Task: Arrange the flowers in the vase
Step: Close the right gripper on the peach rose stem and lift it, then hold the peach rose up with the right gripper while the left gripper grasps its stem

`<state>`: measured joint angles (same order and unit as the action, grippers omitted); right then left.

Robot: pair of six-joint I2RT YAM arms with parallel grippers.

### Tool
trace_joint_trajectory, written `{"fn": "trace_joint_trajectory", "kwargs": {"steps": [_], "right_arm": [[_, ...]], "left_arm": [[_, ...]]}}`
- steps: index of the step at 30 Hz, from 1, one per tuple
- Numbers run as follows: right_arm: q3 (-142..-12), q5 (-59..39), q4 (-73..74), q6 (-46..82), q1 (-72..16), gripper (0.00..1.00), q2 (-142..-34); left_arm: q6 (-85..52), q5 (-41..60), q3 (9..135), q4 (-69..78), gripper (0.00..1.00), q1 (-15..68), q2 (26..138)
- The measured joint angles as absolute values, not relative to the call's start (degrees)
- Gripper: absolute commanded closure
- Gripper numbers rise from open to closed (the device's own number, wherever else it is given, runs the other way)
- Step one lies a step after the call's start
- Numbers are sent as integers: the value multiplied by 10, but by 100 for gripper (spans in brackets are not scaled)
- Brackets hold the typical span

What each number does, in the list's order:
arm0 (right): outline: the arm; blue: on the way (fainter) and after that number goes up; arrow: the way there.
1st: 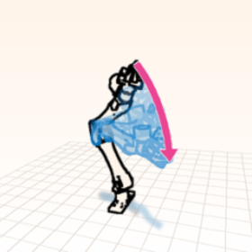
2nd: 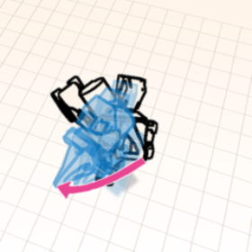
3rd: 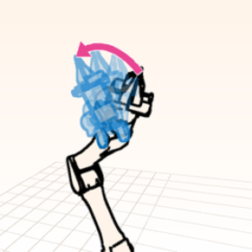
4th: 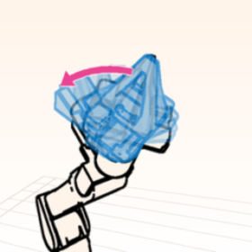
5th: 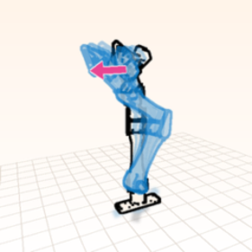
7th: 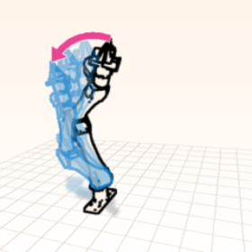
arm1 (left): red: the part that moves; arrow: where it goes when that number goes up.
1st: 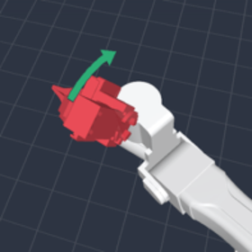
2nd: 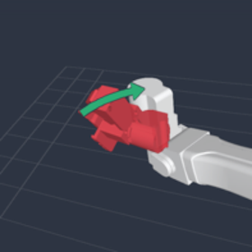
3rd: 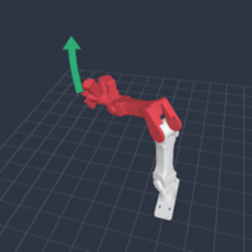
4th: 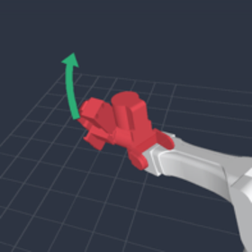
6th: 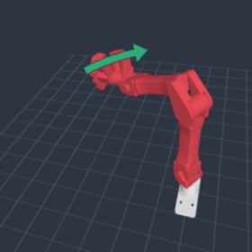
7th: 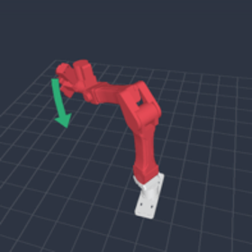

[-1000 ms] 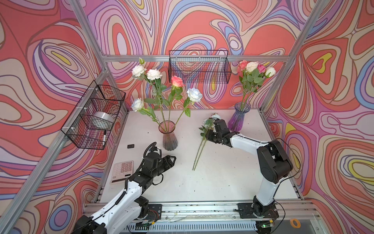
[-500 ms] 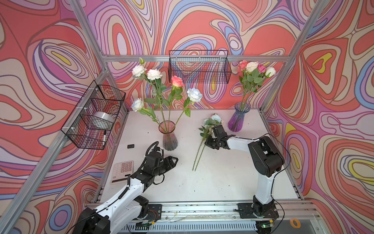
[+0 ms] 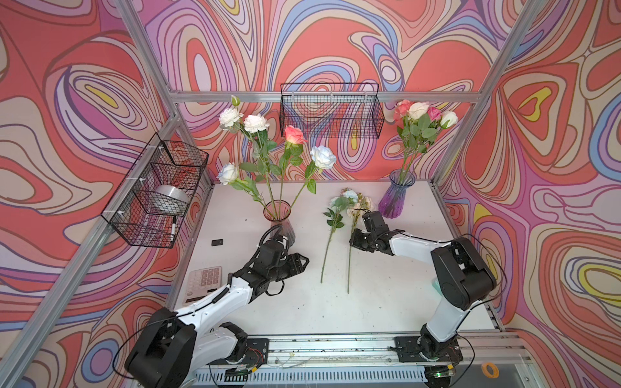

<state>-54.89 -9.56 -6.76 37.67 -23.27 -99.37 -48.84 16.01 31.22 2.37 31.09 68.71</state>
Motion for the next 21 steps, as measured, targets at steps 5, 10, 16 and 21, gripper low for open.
{"fn": "trace_joint_trajectory", "kwargs": {"steps": [5, 10, 16, 21], "right_arm": [[-509, -86, -52, 356, -233, 100, -928], [-413, -107, 6, 350, -233, 100, -824], [-344, -124, 28, 361, -233, 100, -742], [-288, -132, 30, 384, -233, 100, -649]], "left_arm": [[-469, 160, 376, 39, 44, 333, 756], [-465, 185, 377, 89, 43, 347, 774], [-472, 228, 377, 174, 43, 360, 816], [-490, 259, 377, 258, 40, 387, 869]]}}
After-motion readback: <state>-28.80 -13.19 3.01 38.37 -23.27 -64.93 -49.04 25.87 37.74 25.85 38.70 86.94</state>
